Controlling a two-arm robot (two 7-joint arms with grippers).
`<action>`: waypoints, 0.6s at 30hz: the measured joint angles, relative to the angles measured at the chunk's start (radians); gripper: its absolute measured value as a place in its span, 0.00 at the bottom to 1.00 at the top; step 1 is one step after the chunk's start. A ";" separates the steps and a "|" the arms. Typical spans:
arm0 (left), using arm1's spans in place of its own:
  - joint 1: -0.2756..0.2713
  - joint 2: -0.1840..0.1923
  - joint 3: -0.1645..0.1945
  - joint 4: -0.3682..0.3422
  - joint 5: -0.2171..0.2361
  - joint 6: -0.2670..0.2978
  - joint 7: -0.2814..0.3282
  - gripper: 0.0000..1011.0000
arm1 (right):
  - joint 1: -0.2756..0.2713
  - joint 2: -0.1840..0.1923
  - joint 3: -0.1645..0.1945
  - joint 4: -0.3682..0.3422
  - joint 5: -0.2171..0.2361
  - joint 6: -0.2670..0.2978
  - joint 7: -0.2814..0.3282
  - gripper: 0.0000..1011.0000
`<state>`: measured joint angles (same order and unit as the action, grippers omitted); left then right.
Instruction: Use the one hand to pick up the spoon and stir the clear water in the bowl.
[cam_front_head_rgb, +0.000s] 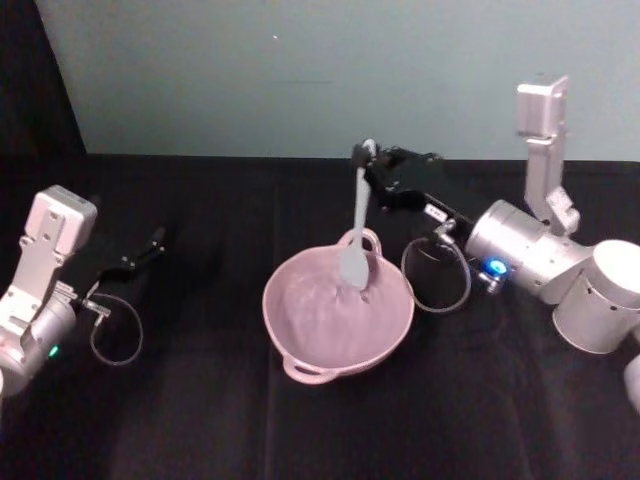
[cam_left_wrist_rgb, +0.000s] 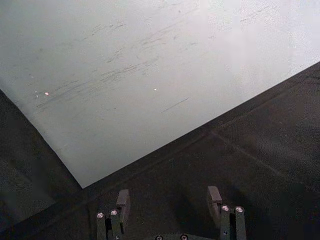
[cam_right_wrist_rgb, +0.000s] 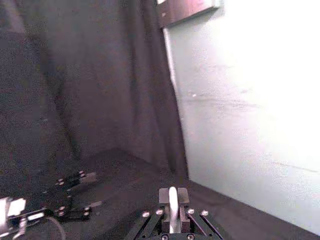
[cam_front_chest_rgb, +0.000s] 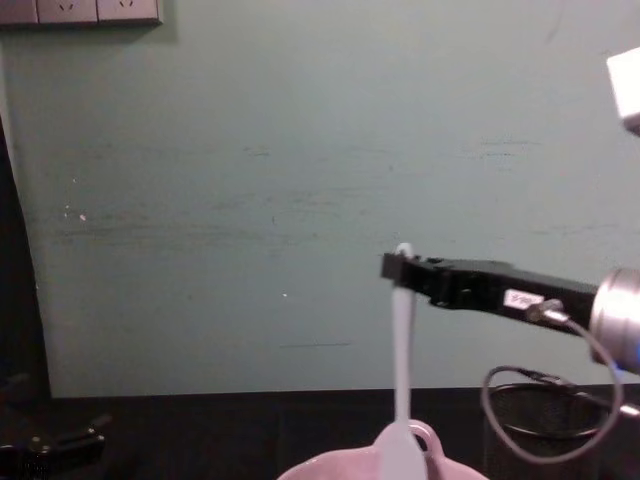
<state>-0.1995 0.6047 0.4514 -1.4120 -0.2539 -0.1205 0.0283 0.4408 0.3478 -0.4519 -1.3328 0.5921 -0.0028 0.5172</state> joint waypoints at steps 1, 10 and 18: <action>0.000 0.000 0.000 0.000 0.000 0.000 0.000 1.00 | -0.007 0.008 0.010 -0.008 0.002 -0.002 -0.006 0.11; 0.000 0.000 0.000 0.000 0.000 0.000 0.000 1.00 | -0.046 0.053 0.024 -0.082 -0.003 0.023 -0.018 0.11; 0.000 0.000 0.000 0.000 0.000 0.000 0.000 1.00 | -0.074 0.082 -0.022 -0.170 -0.045 0.064 -0.015 0.11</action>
<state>-0.1995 0.6047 0.4514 -1.4119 -0.2539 -0.1205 0.0283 0.3666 0.4301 -0.4739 -1.5033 0.5471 0.0613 0.5027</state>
